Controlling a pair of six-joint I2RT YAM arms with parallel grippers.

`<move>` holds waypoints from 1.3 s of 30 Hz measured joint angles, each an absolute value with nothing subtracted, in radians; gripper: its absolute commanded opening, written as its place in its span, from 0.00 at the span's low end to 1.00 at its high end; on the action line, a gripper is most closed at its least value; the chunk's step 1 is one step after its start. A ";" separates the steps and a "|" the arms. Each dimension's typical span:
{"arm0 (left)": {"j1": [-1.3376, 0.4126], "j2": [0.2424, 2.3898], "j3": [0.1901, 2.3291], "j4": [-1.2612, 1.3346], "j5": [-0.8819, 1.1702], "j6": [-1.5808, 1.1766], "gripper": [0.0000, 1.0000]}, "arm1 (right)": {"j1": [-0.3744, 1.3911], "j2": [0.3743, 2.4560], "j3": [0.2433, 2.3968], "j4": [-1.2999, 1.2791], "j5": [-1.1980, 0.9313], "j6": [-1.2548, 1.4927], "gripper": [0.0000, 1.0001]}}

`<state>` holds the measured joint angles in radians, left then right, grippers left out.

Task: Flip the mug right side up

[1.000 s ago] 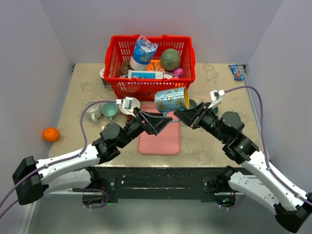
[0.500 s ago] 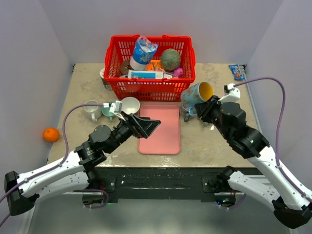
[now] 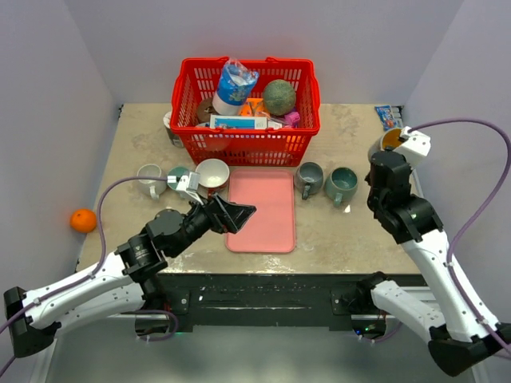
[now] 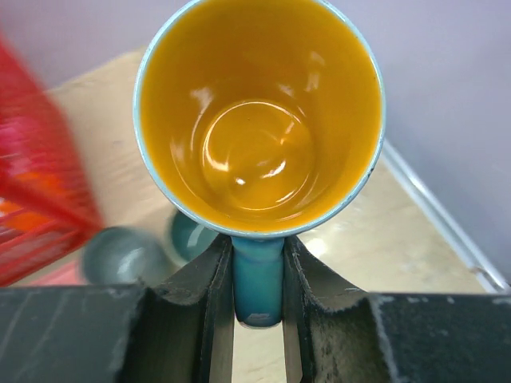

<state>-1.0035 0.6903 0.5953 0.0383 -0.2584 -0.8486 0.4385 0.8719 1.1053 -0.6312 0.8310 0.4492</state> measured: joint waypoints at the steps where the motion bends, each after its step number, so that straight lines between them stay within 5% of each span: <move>1: -1.003 0.680 0.595 0.020 -0.261 -0.849 0.99 | 0.379 0.878 1.085 -0.621 0.815 0.444 0.00; 10: -1.003 0.594 0.593 -0.089 -0.284 -0.850 0.99 | 0.130 0.997 0.957 -0.625 0.738 0.499 0.00; 35: -1.003 0.523 0.591 -0.197 -0.300 -0.853 0.99 | 0.109 1.150 0.641 -0.291 0.597 0.588 0.00; 37: -1.003 0.522 0.591 -0.210 -0.303 -0.853 0.99 | 0.109 1.168 0.632 -0.292 0.596 0.593 0.06; 39: -1.003 0.518 0.591 -0.220 -0.307 -0.853 0.99 | 0.109 1.174 0.632 -0.284 0.599 0.595 0.25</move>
